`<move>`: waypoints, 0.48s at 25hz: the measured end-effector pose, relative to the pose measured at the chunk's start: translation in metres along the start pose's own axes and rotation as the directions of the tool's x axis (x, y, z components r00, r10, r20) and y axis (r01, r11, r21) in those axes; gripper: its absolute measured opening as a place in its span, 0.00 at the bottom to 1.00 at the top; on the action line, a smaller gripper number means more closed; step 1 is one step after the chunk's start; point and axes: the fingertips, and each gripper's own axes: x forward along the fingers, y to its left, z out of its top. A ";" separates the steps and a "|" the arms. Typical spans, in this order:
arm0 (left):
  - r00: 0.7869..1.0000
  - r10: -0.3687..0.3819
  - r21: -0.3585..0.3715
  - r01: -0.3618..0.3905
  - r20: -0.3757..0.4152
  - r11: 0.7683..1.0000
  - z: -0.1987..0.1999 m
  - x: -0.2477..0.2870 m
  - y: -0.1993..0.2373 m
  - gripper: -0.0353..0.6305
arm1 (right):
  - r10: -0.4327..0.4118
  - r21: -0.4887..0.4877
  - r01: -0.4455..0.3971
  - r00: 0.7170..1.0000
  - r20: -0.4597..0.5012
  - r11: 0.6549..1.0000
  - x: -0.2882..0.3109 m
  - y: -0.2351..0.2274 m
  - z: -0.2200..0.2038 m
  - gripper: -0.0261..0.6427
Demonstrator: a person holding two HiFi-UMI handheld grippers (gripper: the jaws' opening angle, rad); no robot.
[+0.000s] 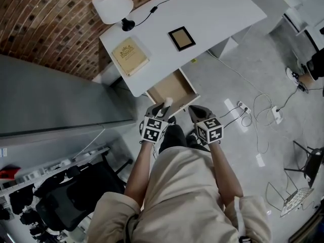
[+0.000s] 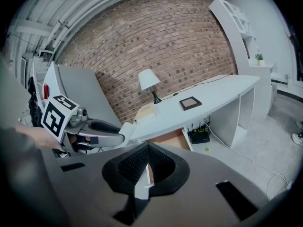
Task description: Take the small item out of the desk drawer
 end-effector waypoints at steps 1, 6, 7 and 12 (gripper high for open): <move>1.000 -0.001 -0.001 0.001 0.000 1.000 0.000 0.000 -0.001 0.23 | -0.001 -0.001 0.001 1.000 -0.001 1.000 -0.001 0.000 -0.001 0.07; 1.000 -0.006 0.005 0.006 0.001 1.000 0.000 0.001 -0.006 0.23 | -0.017 -0.015 0.017 1.000 -0.013 1.000 -0.004 -0.004 -0.003 0.07; 1.000 -0.008 0.005 0.008 0.000 1.000 -0.001 0.002 -0.007 0.23 | -0.023 -0.021 0.022 1.000 -0.022 1.000 -0.004 -0.005 -0.005 0.07; 1.000 -0.012 0.005 0.012 0.000 1.000 -0.006 -0.001 -0.008 0.23 | -0.020 -0.011 0.019 1.000 -0.024 1.000 -0.005 -0.003 -0.008 0.07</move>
